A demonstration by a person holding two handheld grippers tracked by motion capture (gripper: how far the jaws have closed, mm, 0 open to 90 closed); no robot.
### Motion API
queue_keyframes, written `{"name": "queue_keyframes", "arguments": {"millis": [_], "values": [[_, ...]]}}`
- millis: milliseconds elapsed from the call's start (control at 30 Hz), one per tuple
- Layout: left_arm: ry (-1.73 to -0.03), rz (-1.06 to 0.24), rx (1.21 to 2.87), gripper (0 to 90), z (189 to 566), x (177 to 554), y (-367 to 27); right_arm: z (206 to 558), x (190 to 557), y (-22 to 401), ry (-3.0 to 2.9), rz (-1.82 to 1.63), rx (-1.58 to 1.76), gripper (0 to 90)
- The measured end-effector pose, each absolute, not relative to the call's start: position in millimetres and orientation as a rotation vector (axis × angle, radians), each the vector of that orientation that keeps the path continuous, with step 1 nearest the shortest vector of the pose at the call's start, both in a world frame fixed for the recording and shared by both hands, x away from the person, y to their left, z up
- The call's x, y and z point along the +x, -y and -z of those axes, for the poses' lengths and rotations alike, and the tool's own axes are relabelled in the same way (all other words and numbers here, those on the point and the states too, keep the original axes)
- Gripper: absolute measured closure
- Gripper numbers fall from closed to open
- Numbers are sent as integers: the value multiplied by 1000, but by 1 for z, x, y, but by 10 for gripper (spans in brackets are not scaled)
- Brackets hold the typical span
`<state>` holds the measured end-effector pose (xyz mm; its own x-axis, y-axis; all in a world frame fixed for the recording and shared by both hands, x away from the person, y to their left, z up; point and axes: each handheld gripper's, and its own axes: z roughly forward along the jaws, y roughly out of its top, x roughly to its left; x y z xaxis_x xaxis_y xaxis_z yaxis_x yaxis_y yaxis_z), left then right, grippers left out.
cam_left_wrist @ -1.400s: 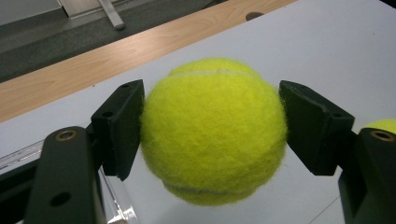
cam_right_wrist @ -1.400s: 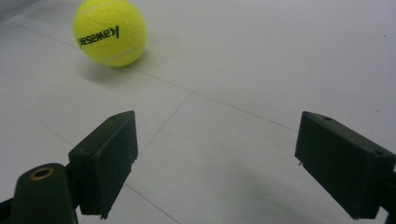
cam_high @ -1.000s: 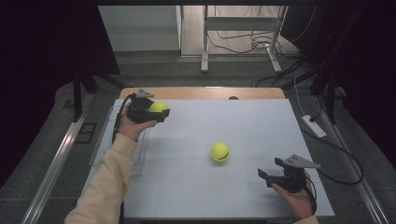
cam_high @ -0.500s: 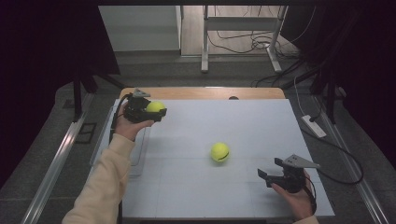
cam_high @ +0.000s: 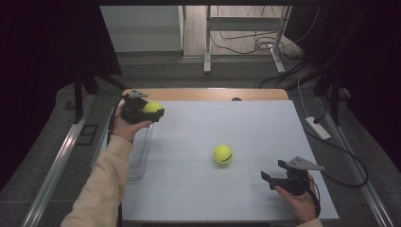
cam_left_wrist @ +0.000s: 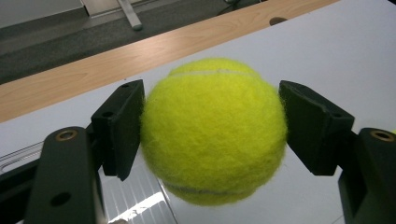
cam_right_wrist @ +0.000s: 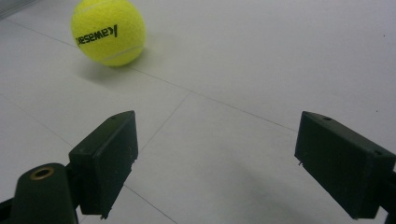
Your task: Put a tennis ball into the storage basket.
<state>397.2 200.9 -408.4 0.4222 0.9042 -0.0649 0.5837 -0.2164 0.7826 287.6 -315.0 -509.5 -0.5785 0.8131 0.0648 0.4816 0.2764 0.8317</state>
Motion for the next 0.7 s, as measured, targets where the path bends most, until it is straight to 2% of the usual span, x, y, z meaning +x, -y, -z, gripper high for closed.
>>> {"name": "queue_keyframes", "arguments": {"millis": [700], "values": [[-1320, -568, 1890, 274, 408, 400, -218, 508, 287, 315, -2170, -1217, 1177, 132]]}}
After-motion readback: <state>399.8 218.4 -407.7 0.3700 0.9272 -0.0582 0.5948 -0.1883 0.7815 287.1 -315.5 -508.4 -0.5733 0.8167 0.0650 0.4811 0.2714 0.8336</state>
